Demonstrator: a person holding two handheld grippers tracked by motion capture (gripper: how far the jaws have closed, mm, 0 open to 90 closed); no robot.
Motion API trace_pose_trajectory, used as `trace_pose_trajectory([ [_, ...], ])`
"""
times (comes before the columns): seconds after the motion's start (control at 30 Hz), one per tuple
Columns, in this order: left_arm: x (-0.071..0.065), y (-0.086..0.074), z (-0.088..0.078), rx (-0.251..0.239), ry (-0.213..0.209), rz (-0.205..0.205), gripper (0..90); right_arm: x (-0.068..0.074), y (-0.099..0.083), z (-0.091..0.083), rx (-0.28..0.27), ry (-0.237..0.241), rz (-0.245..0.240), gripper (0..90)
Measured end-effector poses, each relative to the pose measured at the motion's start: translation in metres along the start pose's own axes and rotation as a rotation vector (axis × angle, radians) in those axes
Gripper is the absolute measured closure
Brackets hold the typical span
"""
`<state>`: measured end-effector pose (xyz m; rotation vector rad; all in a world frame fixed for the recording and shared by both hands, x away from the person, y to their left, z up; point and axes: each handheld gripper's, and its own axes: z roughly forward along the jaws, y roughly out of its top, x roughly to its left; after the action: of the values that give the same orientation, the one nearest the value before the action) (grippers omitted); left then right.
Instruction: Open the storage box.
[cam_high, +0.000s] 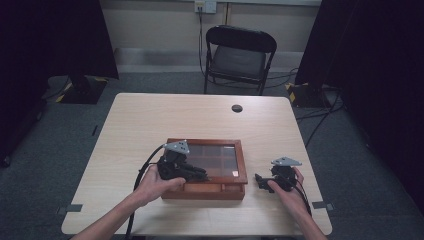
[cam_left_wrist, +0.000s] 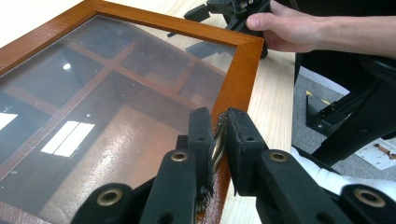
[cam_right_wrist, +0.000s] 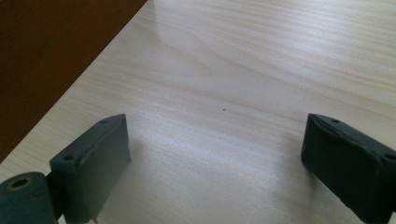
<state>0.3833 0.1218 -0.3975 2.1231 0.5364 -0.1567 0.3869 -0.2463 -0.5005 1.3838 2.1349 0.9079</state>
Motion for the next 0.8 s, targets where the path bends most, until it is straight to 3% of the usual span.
trace_pose_trajectory([
  [0.8,0.0,0.015,-0.013,-0.041,0.016,-0.006,80.5,0.0,0.0,0.001,0.001,-0.003,0.0,6.8],
])
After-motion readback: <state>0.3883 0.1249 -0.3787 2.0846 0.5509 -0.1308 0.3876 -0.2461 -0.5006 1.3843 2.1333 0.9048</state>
